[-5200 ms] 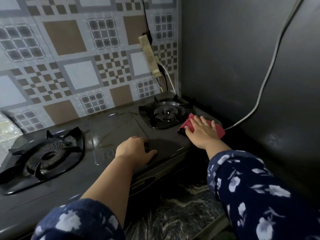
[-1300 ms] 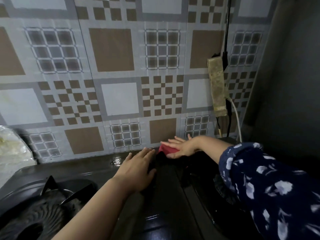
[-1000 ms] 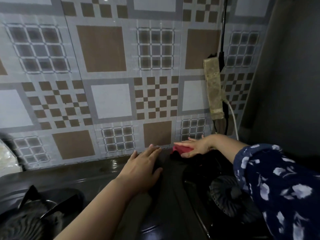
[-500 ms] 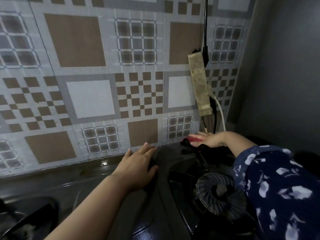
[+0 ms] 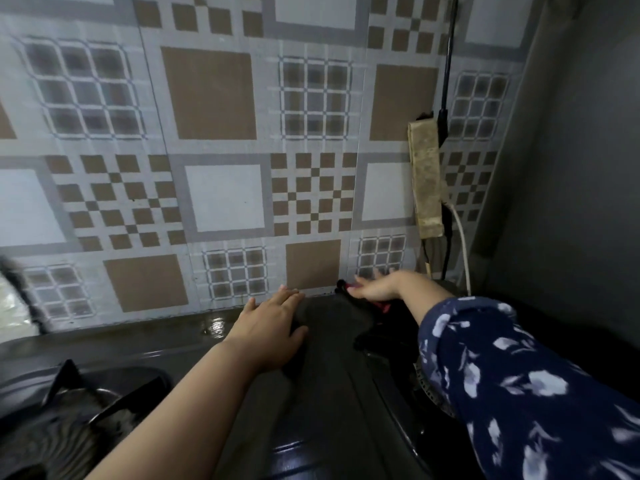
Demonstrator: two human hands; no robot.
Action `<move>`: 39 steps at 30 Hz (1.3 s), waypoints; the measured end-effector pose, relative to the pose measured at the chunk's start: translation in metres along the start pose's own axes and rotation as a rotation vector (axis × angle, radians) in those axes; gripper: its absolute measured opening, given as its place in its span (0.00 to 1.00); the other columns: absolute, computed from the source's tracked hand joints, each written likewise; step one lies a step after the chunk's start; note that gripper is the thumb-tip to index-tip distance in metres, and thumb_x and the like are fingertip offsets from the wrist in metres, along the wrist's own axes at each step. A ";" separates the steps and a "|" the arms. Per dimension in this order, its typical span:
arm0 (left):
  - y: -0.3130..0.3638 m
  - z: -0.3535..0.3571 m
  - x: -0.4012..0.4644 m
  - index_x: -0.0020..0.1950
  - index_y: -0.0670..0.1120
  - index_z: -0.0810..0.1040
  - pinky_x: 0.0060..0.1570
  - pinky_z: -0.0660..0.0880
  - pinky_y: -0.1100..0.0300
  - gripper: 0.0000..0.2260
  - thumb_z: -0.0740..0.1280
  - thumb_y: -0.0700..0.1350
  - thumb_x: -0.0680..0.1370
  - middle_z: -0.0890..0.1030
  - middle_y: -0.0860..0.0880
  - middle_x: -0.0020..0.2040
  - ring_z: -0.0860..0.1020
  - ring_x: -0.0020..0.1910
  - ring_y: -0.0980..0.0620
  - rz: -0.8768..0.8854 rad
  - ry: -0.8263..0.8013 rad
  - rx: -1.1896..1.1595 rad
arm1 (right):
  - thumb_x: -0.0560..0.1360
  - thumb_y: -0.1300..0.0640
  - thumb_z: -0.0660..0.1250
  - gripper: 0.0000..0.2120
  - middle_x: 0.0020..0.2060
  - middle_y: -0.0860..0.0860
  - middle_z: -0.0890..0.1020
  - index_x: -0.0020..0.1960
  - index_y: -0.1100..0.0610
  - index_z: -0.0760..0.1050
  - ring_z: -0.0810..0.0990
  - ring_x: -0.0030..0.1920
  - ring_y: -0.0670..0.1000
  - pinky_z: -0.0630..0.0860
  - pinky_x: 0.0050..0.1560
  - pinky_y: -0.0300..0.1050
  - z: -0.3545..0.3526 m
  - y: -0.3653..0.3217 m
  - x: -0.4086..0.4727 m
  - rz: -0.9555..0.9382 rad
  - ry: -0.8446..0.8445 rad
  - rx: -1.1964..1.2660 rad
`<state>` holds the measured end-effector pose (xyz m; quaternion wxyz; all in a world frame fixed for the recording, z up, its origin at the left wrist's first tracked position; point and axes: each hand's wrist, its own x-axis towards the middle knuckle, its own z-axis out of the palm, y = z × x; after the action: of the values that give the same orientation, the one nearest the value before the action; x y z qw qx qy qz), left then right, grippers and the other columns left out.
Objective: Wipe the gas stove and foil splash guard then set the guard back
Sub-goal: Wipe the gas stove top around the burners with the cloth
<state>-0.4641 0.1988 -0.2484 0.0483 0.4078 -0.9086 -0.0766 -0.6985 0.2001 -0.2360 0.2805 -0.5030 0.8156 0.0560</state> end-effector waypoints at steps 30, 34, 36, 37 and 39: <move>-0.048 -0.028 -0.197 0.73 0.51 0.65 0.72 0.57 0.43 0.22 0.56 0.44 0.78 0.67 0.47 0.70 0.64 0.71 0.47 -0.131 -0.045 0.006 | 0.80 0.40 0.45 0.24 0.77 0.42 0.41 0.75 0.36 0.46 0.34 0.77 0.52 0.30 0.71 0.64 0.202 -0.120 -0.214 -0.455 0.282 -0.274; -0.057 -0.029 -0.218 0.72 0.50 0.66 0.73 0.53 0.41 0.22 0.56 0.46 0.78 0.64 0.48 0.73 0.62 0.73 0.47 -0.106 -0.023 -0.021 | 0.76 0.55 0.56 0.31 0.77 0.40 0.46 0.74 0.35 0.54 0.32 0.75 0.49 0.22 0.67 0.64 0.195 -0.117 -0.245 -0.436 0.104 -0.091; -0.059 -0.030 -0.225 0.73 0.49 0.64 0.73 0.51 0.40 0.22 0.57 0.48 0.79 0.62 0.48 0.75 0.59 0.75 0.48 -0.101 -0.018 -0.033 | 0.77 0.54 0.55 0.30 0.77 0.40 0.48 0.76 0.37 0.53 0.33 0.76 0.49 0.23 0.67 0.64 0.199 -0.119 -0.252 -0.362 0.210 0.046; -0.059 -0.031 -0.228 0.74 0.49 0.64 0.73 0.51 0.40 0.22 0.57 0.49 0.79 0.61 0.48 0.75 0.58 0.76 0.48 -0.098 -0.011 -0.031 | 0.79 0.49 0.53 0.27 0.78 0.41 0.48 0.76 0.38 0.50 0.34 0.77 0.51 0.25 0.67 0.66 0.204 -0.122 -0.254 -0.301 0.296 0.066; -0.059 -0.032 -0.231 0.74 0.48 0.63 0.73 0.50 0.41 0.22 0.56 0.50 0.80 0.61 0.49 0.75 0.56 0.76 0.49 -0.092 0.010 -0.025 | 0.80 0.39 0.44 0.26 0.78 0.41 0.44 0.77 0.39 0.44 0.34 0.77 0.55 0.27 0.66 0.71 0.219 -0.130 -0.256 -0.167 0.372 0.021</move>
<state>-0.2628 0.3301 -0.2334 0.0544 0.4490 -0.8875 -0.0882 -0.4136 0.4203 -0.2631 0.1339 -0.5678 0.8092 -0.0699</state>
